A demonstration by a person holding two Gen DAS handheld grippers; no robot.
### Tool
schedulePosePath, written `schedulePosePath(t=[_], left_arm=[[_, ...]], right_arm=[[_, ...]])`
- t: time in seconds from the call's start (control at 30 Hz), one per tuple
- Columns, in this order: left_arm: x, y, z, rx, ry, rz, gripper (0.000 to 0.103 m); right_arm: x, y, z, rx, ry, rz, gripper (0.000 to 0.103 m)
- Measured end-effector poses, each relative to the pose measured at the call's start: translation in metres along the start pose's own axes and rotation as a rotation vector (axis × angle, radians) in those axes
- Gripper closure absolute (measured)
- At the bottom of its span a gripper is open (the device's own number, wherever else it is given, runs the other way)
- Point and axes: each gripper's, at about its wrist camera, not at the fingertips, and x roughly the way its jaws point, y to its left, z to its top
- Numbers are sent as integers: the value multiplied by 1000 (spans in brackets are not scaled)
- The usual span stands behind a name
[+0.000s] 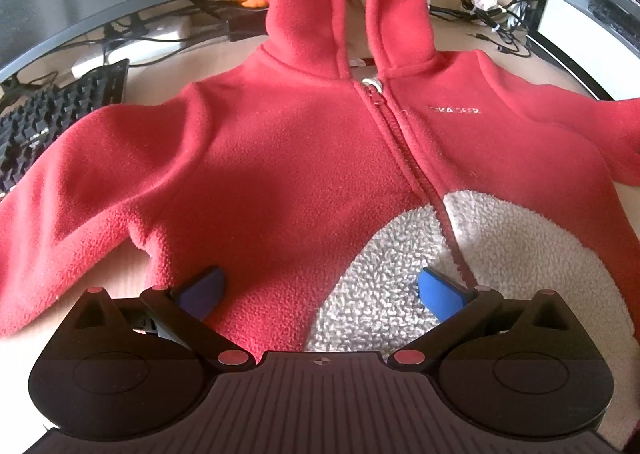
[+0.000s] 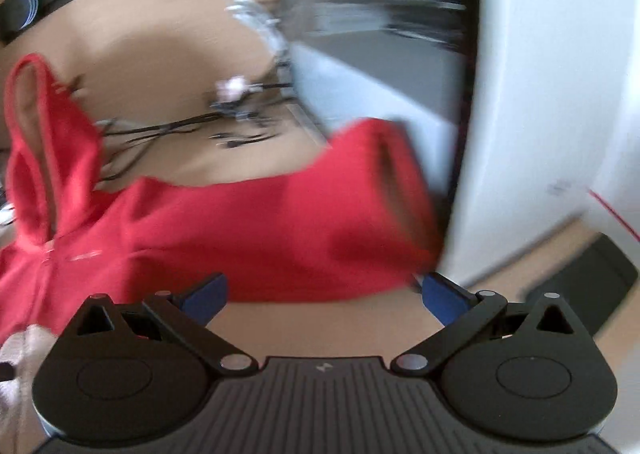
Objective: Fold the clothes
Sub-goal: 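Grasp the sleeve cuff with the right gripper and pull it outward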
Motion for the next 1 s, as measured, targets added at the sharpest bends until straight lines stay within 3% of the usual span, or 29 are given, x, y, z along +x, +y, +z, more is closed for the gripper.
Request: schedulePosePath(t=[0.1,0.13,0.2,0.3,0.4,0.57,0.67,0.77,0.83,1.0], left_arm=[[1,0,1,3,5,0,0],[1,0,1,4,7,0,0],[1,0,2,7,10,1,0],[2,0,2,11,14,-1,0],[2,0,2,13,14,-2,0],[2,0,1,12,8,-1,0],[2,0,1,12,5,-1,0],[1,0,-1,11,-1,-1,0],[1,0,-1,12,-3,-1,0],[1,0,-1,12,-6,-3,0]], right_arm=[[-11,-13,1,24,-62,-17,5],[-16,-10,2,-1,-88,-21,12],[-22,-1,5,-68,-120,-40,13],[-25,12,5,-146,-122,-18,29],[-30,29,6,-204,-144,-34,29],[-22,48,11,-213,-177,-154,27],[-19,50,11,-208,-168,-162,27],[-12,50,15,-225,-175,-205,40],[-4,51,19,-230,-166,-241,55],[14,55,21,-227,-161,-344,58]])
